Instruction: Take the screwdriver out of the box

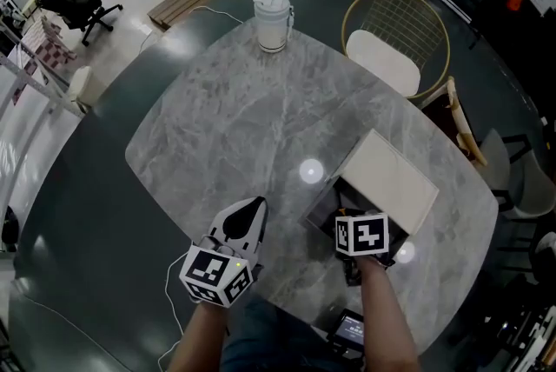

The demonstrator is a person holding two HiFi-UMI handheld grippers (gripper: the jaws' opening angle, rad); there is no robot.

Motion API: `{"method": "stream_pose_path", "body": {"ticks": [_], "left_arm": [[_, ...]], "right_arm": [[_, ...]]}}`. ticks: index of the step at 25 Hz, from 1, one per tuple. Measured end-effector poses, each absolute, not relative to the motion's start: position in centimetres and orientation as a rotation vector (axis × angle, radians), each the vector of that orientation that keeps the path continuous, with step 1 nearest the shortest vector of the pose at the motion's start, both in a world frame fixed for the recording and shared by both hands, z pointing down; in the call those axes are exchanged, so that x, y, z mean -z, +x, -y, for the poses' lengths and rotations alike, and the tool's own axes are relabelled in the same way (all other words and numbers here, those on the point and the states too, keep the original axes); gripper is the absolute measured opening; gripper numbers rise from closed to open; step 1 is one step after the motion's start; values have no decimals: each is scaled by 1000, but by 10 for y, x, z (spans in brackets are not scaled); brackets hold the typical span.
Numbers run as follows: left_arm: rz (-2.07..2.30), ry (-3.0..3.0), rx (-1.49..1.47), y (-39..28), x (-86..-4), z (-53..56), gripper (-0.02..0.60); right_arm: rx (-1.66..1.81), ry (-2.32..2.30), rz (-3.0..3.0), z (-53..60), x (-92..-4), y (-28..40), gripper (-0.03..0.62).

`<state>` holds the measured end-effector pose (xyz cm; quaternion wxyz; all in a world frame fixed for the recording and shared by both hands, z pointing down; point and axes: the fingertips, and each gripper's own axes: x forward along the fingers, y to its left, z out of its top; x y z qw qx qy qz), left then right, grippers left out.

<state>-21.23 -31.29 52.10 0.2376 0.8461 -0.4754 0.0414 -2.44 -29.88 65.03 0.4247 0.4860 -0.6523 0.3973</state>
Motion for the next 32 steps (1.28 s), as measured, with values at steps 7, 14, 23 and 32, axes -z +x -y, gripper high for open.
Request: {"method": "stream_pose_path", "body": {"ticks": [7, 14, 23, 32], "left_arm": [[1307, 2321, -85, -215, -513, 307, 12], [1301, 2370, -43, -209, -489, 310, 12], [1300, 2459, 57, -206, -440, 316, 12], [1314, 2511, 195, -203, -393, 330, 12]], "right_arm": [[-901, 1220, 1628, 285, -635, -15, 84], [-860, 1237, 1666, 280, -611, -11, 84], [-812, 1270, 1767, 295, -567, -24, 84], [-737, 1300, 1847, 307, -526, -29, 84]]}}
